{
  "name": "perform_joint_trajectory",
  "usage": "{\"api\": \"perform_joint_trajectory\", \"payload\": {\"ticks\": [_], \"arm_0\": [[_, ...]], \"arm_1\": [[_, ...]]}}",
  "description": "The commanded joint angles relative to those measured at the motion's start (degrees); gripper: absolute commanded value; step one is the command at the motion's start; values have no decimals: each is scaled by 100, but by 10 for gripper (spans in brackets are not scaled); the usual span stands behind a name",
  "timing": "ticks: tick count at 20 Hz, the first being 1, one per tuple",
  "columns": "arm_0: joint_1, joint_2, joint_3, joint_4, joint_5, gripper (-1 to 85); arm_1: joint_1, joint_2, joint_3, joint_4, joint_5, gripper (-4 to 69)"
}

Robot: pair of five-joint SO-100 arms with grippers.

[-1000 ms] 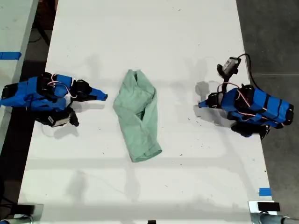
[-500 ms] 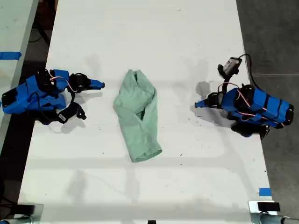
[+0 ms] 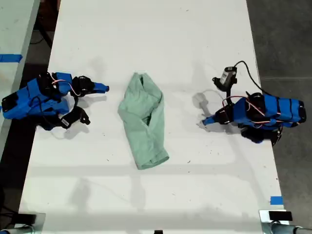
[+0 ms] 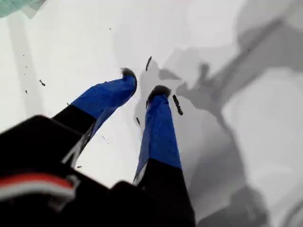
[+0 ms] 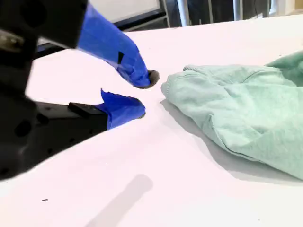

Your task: Fold t shirt

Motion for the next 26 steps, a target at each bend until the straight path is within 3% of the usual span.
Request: {"api": "perform_joint_trajectory", "payload": {"ticks": [1, 4, 26], "arm_0": [[-26, 26, 229, 9, 26, 57], [-18, 26, 229, 9, 26, 57], [-18, 26, 229, 9, 26, 57]], "arm_1": [[686, 62, 290, 18, -993, 76], [1002, 62, 290, 26, -1028, 65], [1002, 62, 290, 26, -1028, 56]]}}
